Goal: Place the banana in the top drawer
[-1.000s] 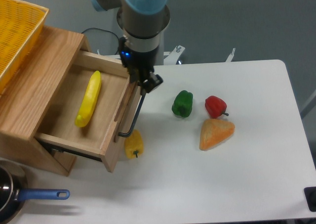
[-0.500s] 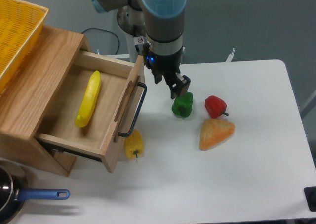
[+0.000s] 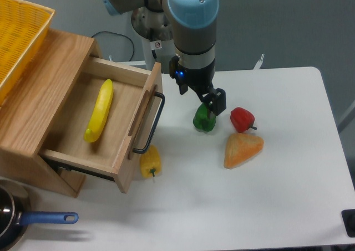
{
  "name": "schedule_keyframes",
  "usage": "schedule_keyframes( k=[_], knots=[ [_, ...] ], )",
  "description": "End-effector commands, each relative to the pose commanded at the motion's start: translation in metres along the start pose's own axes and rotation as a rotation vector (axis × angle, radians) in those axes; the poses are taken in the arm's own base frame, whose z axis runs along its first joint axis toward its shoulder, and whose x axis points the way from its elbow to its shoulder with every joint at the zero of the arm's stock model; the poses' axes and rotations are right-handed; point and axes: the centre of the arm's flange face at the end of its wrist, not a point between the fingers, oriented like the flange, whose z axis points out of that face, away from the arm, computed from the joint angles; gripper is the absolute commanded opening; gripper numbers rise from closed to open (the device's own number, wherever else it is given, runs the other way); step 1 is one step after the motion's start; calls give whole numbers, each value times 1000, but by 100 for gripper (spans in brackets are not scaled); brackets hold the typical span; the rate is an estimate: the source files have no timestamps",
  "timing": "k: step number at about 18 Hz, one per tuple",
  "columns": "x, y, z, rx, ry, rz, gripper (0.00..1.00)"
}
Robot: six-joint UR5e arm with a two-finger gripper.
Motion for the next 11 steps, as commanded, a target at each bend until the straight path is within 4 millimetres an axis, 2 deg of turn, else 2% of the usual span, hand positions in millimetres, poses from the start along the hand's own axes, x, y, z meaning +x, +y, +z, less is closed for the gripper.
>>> schedule_keyframes(
  k=[5,11],
  knots=[
    [-6,-4,20,-5,17,2,100],
    [-7,-4,29,-1,33,1,100]
  ],
)
